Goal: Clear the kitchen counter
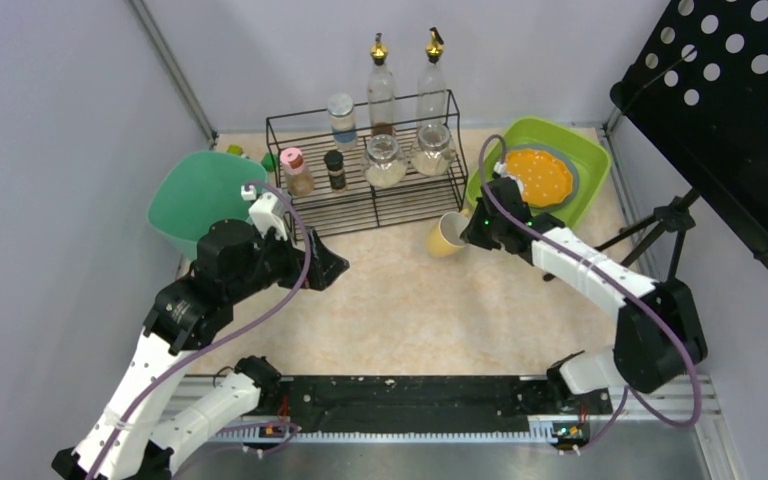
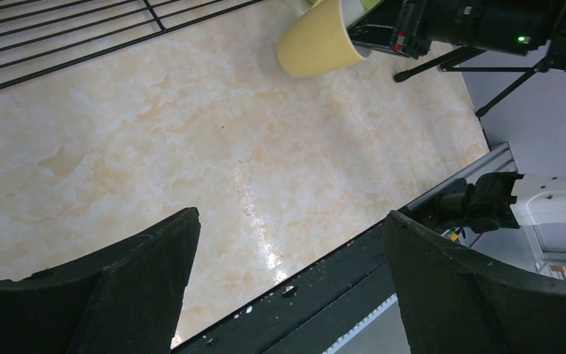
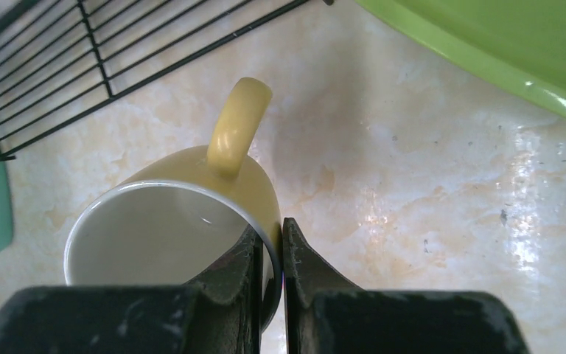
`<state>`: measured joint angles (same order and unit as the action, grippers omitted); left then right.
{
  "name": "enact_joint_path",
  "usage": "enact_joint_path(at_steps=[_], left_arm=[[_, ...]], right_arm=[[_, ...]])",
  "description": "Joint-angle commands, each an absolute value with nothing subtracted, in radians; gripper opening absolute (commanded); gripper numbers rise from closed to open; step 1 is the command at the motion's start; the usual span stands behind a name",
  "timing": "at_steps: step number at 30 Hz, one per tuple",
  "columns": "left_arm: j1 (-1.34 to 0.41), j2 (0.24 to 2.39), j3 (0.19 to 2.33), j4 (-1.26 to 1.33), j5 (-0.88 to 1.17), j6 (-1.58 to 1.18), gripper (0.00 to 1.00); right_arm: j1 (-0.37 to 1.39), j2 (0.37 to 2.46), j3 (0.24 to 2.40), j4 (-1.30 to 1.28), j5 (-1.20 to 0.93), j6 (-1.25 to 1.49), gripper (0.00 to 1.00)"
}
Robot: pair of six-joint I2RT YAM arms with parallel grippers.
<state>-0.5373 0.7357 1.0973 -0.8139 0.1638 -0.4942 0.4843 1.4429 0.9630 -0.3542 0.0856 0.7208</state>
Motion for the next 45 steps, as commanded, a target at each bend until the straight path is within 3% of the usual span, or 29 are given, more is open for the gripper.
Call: enact_joint_path(at_steps=[1,12,25,34,45], left_arm=[[-0.534,0.735,1.097,-0.764,0.156,-0.478,0.99],[-0.535,0.747,1.097,-0.758,0.157,-0.480,0.99],[-0.535,0.761,1.099,-0.756,0.156,-0.474,0.99],[-0.534,0.772,1.094,-0.747,0.157,-0.455,0.99],[-0.535,0.772,1.091,-0.738,0.191,-0.431,0.99]], right_arm=[[0.499,1.286,1.029,-0.380,0.109,0.683,0.00],[0.453,1.149,1.106,-0.522,0.344,0.584,0.00],[0.168,1.288,1.201,-0.421,0.245,0.405,0.00],[0.150,1.349,1.165,-0.165,0.158,0.130,0.00],[0.106,1.487,1.261,-0.139,-0.019,-0.186,0.00]])
